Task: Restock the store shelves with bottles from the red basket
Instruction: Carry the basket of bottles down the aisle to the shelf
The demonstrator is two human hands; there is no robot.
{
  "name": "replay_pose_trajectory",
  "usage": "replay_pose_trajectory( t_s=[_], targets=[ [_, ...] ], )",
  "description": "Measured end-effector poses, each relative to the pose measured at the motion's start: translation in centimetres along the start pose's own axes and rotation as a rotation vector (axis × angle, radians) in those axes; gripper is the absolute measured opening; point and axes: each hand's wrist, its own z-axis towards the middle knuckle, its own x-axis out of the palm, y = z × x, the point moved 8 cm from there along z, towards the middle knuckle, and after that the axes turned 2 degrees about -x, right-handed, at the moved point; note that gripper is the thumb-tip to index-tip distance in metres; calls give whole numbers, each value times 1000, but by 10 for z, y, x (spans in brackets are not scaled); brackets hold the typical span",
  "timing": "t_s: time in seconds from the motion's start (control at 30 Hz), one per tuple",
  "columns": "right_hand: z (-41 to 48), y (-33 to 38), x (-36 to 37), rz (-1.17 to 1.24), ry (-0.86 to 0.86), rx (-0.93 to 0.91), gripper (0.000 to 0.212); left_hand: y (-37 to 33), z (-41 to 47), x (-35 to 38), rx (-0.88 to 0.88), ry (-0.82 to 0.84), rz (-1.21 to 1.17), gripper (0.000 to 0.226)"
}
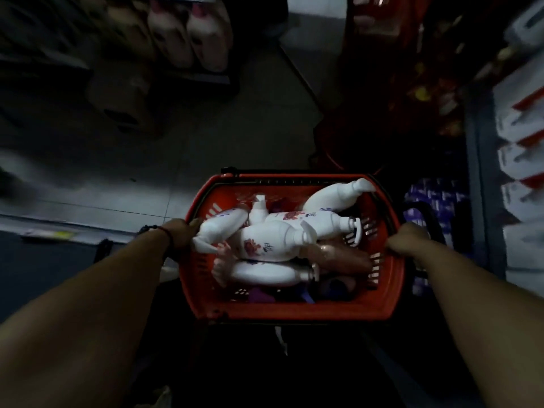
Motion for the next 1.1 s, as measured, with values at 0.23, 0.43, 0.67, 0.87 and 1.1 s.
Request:
replay_pose_trajectory(
  t_s=[0.23, 0.43, 0.67, 0.87, 1.1],
  targets=[
    [92, 212, -58, -123, -24, -85, 39, -19, 105, -105, -49, 34, -97, 48],
    [158, 391, -61, -295, -21, -153, 37, 1, 187, -193, -92, 123, -93, 56],
    [219, 625, -22, -527, 112, -339, 40, 67, 248, -296, -320, 26, -412, 48],
    [223, 813, 43, -514, 306, -508, 47, 121, 256, -374, -449, -14, -492, 47],
    [193, 1023, 137, -744, 321, -742, 49, 221, 271, -414, -615, -59, -786, 60]
  ],
)
